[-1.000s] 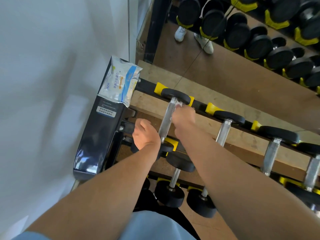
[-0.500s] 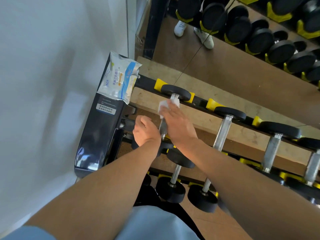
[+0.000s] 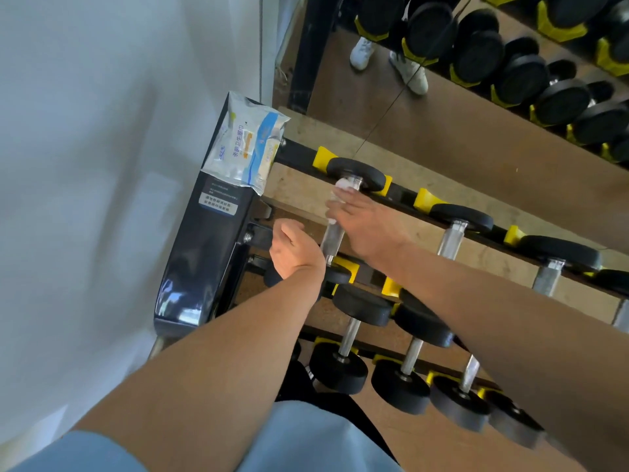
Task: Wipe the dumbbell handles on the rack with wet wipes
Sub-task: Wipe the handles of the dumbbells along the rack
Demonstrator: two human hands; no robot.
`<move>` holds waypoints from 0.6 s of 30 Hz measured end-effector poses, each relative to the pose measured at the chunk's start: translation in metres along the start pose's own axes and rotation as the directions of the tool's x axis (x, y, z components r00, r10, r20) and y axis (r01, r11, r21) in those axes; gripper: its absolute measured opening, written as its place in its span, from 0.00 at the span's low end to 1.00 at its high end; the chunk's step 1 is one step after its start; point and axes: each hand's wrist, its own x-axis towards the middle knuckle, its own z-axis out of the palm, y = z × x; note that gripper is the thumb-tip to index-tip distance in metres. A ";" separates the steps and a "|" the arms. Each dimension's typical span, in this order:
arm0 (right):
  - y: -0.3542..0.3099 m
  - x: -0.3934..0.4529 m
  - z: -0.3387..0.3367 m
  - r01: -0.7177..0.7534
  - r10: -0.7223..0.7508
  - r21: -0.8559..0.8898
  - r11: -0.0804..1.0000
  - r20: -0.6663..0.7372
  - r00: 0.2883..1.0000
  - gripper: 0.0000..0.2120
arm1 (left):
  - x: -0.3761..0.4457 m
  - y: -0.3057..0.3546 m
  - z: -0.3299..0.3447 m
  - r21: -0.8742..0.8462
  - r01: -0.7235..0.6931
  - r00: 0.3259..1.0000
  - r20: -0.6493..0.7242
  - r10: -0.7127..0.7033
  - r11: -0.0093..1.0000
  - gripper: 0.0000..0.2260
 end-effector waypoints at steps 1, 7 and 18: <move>-0.005 -0.010 0.006 -0.014 0.012 0.057 0.998 0.023 1.000 0.25 | 0.000 -0.001 -0.001 -0.006 0.001 1.000 -0.001 -0.001 1.000 0.15; -0.049 -0.061 0.000 -0.286 0.295 0.511 0.811 0.064 0.953 0.15 | 0.003 -0.007 -0.001 -0.036 -0.019 1.000 0.018 0.020 0.999 0.15; -0.063 -0.015 0.011 -0.605 0.807 0.768 0.208 0.214 0.550 0.11 | 0.002 -0.005 -0.001 0.035 -0.037 0.999 -0.006 0.037 0.999 0.16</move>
